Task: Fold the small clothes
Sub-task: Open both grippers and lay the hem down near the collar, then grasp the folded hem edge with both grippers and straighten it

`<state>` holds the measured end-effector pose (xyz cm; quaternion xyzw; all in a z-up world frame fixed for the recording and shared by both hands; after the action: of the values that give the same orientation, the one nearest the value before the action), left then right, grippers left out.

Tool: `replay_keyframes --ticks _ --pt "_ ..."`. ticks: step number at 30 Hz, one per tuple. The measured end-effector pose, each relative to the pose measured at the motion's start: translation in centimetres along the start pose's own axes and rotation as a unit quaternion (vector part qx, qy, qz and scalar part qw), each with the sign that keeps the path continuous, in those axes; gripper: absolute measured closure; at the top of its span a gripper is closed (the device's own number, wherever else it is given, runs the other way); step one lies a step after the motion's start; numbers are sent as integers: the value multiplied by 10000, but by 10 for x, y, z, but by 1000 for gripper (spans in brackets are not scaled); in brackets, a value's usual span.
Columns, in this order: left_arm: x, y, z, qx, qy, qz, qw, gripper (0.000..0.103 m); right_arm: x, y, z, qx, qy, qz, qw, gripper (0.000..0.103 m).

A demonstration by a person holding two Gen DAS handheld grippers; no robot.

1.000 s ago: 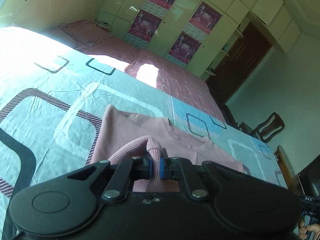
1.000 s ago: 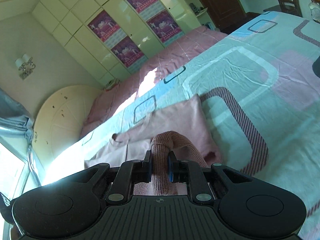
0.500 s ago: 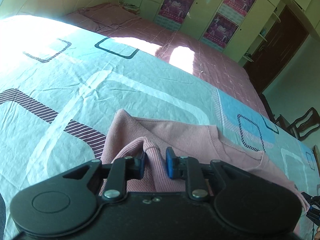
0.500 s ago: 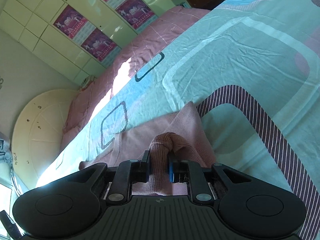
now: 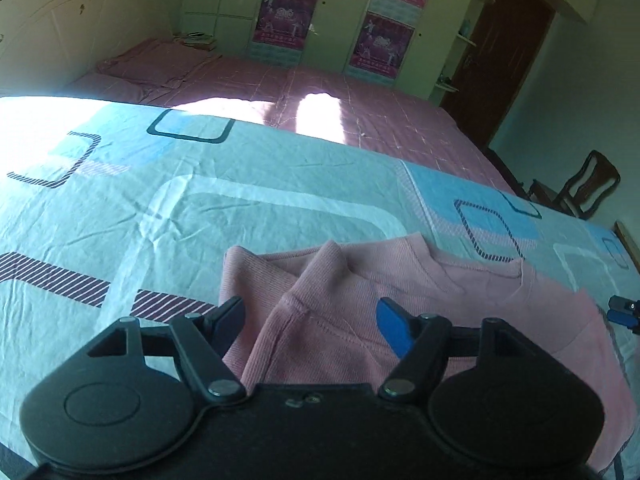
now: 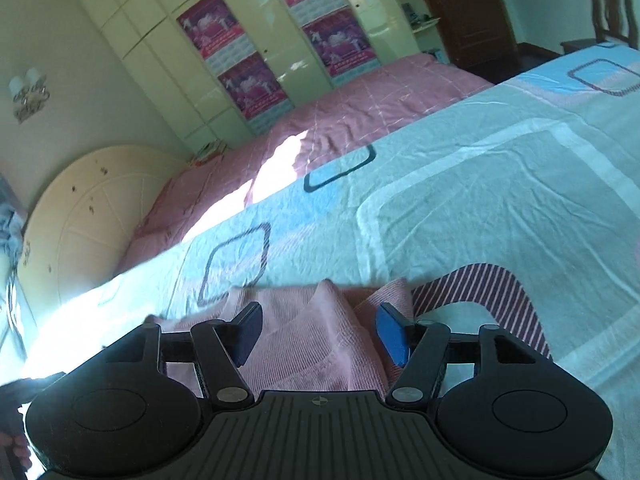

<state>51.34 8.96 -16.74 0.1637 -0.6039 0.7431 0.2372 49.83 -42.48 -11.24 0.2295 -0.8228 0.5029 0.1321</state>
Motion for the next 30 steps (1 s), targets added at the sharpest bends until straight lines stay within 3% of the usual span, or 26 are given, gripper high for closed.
replay_keyframes --ticks 8,10,12,15,18,20,21,22,23,26,30 --pt "-40 9 12 -697 -119 -143 9974 39 -29 18 -16 1030 -139 -219 9943 45" --pt "-44 10 14 -885 -36 -180 9959 42 -39 23 -13 1325 -116 -332 9906 56" --pt "-48 10 15 -939 43 -229 9953 46 -48 27 -7 1533 -47 -408 9873 60" --pt "-53 9 15 -948 73 -220 9952 47 -49 27 2 1571 47 -283 9872 60" --pt "-56 11 17 -987 162 -238 9947 49 -51 31 2 1535 -152 -469 9869 60" --pt "-56 12 20 -1010 230 -219 9944 61 -52 31 -6 1650 -260 -497 9847 63" --pt "-55 12 21 -1027 246 -191 9942 67 -53 32 -9 1686 -321 -549 9836 80" --pt "-54 12 22 -1085 237 -129 9937 83 -55 33 -13 1745 -345 -614 9821 92" --pt "-52 11 24 -1153 196 -61 9931 92 -56 34 -16 1828 -341 -643 9804 92" --pt "-42 5 22 -1098 143 234 9936 98 -51 30 -17 1679 -437 -568 9832 95" --pt "-21 -9 16 -781 -73 893 9929 98 -31 6 -12 1046 -393 171 9936 97"
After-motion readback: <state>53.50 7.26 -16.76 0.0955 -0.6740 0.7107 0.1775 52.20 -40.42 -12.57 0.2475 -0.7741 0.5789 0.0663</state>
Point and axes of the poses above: each gripper's, at about its wrist camera, not at the fingertips, and x roughly against the way its jaws point, z to its right, y to its underside, the point moved 5 cm from there along -x, roughly the way its jaws point, and after that the axes turned 15 degrees about z, right-handed, at the moved point
